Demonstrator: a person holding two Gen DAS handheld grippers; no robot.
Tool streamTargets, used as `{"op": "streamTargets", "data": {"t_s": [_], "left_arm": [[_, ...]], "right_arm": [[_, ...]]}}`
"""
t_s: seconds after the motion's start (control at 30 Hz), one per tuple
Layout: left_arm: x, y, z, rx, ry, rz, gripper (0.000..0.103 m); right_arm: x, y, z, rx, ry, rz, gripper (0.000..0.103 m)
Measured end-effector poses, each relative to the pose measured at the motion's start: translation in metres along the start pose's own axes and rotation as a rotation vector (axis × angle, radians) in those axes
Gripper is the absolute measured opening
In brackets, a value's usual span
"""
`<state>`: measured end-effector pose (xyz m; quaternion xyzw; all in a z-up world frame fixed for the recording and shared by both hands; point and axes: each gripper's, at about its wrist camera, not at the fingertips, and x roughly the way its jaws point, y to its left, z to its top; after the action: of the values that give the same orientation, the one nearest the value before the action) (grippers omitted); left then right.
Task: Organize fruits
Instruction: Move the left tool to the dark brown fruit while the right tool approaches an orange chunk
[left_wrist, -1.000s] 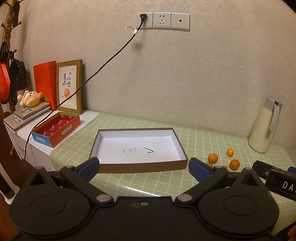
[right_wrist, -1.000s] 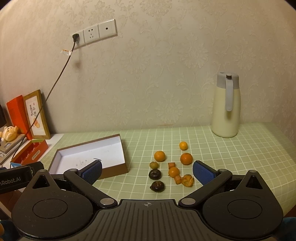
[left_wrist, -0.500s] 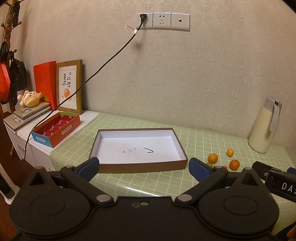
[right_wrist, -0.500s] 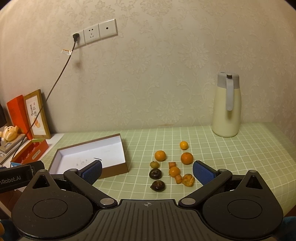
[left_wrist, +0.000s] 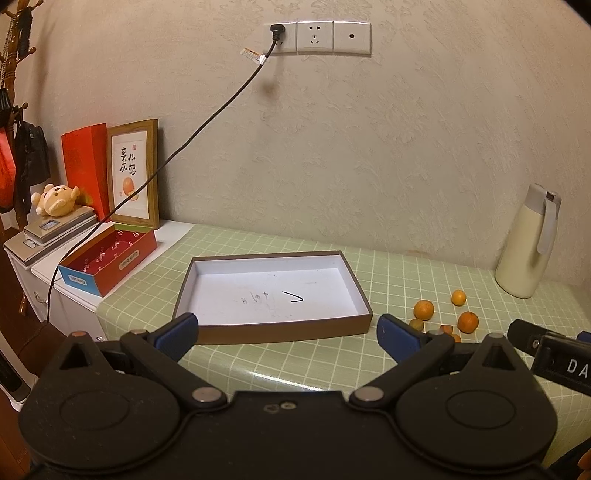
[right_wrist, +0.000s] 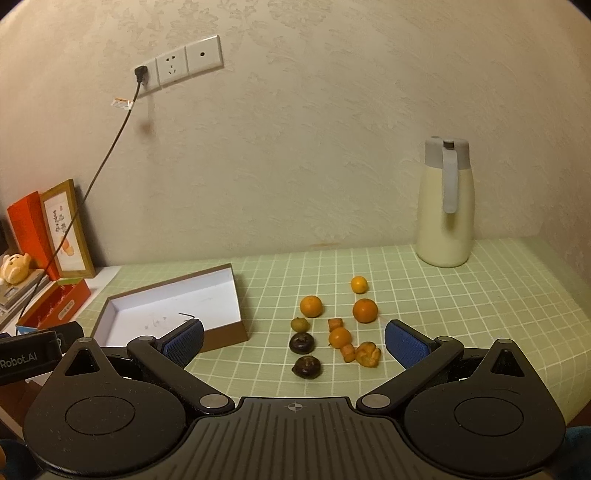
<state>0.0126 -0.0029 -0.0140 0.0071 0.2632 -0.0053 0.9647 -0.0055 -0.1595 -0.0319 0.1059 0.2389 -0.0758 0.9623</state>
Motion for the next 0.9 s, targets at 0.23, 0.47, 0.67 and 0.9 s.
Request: {"op": "streamTargets", "data": {"t_s": [0.23, 0.47, 0.67, 0.9], "left_arm": [[0.007, -0.006, -0.005, 0.029, 0.003, -0.003, 0.097], [0.022, -0.020, -0.016, 0.088, 0.013, -0.028, 0.097], [0.039, -0.044, -0.027, 0.163, 0.003, -0.067, 0.097], [0.069, -0.073, -0.046, 0.244, 0.014, -0.136, 0.097]], "right_arm": [[0.002, -0.015, -0.005, 0.015, 0.002, -0.031, 0.103], [0.009, -0.040, -0.016, 0.018, -0.023, -0.086, 0.103], [0.018, -0.061, -0.026, -0.001, -0.053, -0.119, 0.103], [0.041, -0.089, -0.034, 0.045, 0.005, -0.116, 0.103]]}}
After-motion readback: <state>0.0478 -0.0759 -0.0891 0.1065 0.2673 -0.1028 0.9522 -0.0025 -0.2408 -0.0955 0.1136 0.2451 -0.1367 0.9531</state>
